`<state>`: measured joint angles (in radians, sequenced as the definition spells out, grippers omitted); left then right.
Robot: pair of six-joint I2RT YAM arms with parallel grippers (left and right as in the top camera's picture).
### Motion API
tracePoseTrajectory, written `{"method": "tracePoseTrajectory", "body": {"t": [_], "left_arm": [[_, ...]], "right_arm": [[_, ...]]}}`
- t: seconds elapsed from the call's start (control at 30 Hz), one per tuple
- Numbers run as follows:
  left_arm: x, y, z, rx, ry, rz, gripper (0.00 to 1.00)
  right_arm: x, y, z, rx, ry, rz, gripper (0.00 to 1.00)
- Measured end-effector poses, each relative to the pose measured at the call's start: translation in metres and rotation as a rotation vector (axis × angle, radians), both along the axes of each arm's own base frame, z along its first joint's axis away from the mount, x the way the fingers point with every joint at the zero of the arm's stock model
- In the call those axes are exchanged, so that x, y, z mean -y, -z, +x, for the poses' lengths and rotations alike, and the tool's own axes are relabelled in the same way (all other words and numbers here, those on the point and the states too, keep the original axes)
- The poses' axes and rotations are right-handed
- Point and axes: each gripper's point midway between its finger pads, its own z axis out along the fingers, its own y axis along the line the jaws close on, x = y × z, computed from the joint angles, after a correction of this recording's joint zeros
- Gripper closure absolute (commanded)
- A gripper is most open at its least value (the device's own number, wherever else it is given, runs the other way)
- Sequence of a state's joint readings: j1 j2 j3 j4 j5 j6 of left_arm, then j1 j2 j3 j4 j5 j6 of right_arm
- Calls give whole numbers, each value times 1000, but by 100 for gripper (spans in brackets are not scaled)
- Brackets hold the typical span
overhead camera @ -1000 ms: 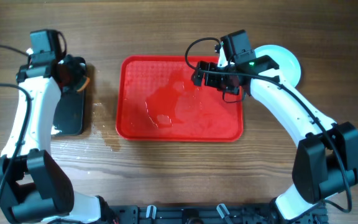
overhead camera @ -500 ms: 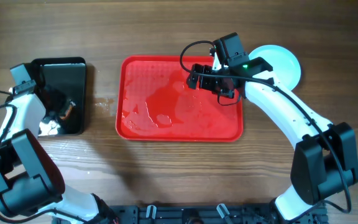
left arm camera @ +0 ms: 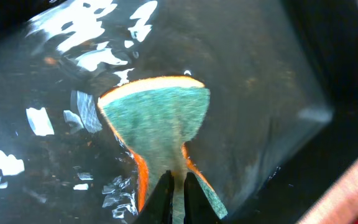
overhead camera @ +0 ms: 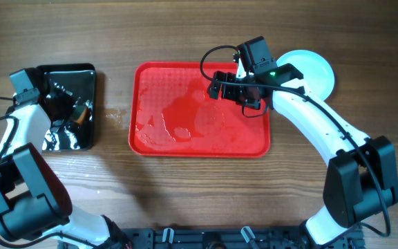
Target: Clean dirty plates on tray and stack at the side
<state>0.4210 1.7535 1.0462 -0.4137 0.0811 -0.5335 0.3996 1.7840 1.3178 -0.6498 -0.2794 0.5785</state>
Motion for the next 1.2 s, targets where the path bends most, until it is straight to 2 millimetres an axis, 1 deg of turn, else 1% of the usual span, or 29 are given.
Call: {"method": "tracePoseTrajectory", "body": {"t": [0.17,0.33,0.4,0.53,0.57,0.73,0.8,0.9,1.07,1.13,1.2], "left_arm": [[2,-5,10,47,18,-8,96],[2,-4,10,46,22,-6,96],[0,2,9,28,19,-3,96],[2,32,2,-46,19,-32,96],[3,36,2,-53,20,-36,96],[2,34,-1,-69,19,-38,96],[1,30,-3,-70,15,-33,96],[-2,15,-3,-43,8,-8,96],[-8,-37,5,83,0,63,96],[-11,-44,5,94,-7,81,96],[-11,-36,2,71,-9,76,96]], "right_arm": [[0,0,0,-1,0,0,0],[0,0,-1,-3,0,-1,0],[0,0,-1,-4,0,-1,0],[2,2,-4,-16,0,-7,0],[2,2,-4,-19,0,-8,0],[2,2,-5,-21,0,-9,0],[2,2,-5,-21,0,-9,0],[2,2,-5,-21,0,-9,0],[2,2,-4,-21,0,-9,0],[2,2,-4,-20,0,-9,0],[2,2,-4,-21,0,-9,0]]}}
